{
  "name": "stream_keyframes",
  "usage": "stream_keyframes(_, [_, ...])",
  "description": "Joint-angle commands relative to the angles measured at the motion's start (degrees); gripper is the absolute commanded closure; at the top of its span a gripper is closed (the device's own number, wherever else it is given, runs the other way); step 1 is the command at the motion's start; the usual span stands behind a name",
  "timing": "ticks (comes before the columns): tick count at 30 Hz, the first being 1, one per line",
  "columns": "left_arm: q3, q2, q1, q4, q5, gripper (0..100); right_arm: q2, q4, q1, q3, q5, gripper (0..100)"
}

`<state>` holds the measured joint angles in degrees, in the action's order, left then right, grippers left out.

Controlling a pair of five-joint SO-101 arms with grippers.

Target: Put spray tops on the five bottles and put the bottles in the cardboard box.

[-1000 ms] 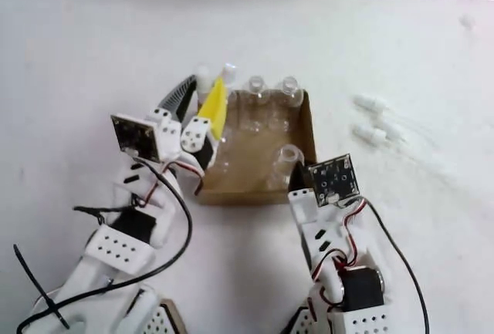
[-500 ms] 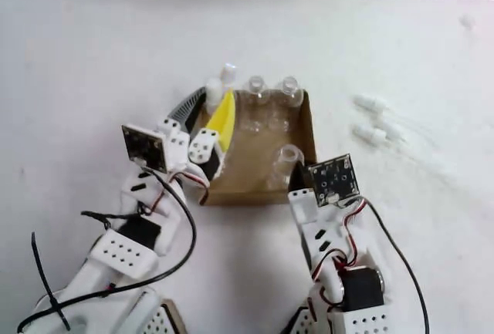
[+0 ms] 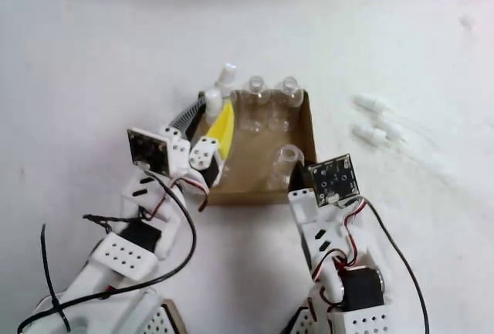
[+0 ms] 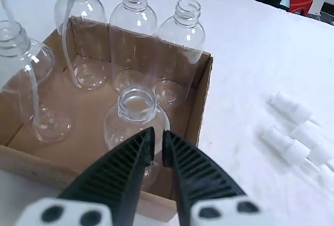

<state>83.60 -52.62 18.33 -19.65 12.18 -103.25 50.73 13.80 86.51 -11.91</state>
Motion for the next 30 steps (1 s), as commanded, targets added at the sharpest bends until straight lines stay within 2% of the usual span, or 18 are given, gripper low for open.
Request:
stream_keyframes(1, [0.09,0.31,0.22,-1.67,0.26,98,-0.22,-1.54,-0.4,-0.26,0.18,98.2])
stream_keyframes(14, [0.7,4.26,0.75,-1.85,0.26,98,-0.22,-1.54,-0.4,-0.18,0.18,98.2])
stream_keyframes(21, [-1.32,13.93,0.31,-8.53,0.26,98,-0.22,-1.54,-0.4,-0.18,0.18,98.2])
stream_keyframes(24, [0.44,13.05,0.4,-11.78,0.26,98,-0.22,-1.54,-0.4,-0.18,0.18,98.2])
stream_keyframes(30, [3.16,7.87,0.4,-12.31,0.26,98,-0.22,-1.63,-0.4,-0.18,0.18,98.2])
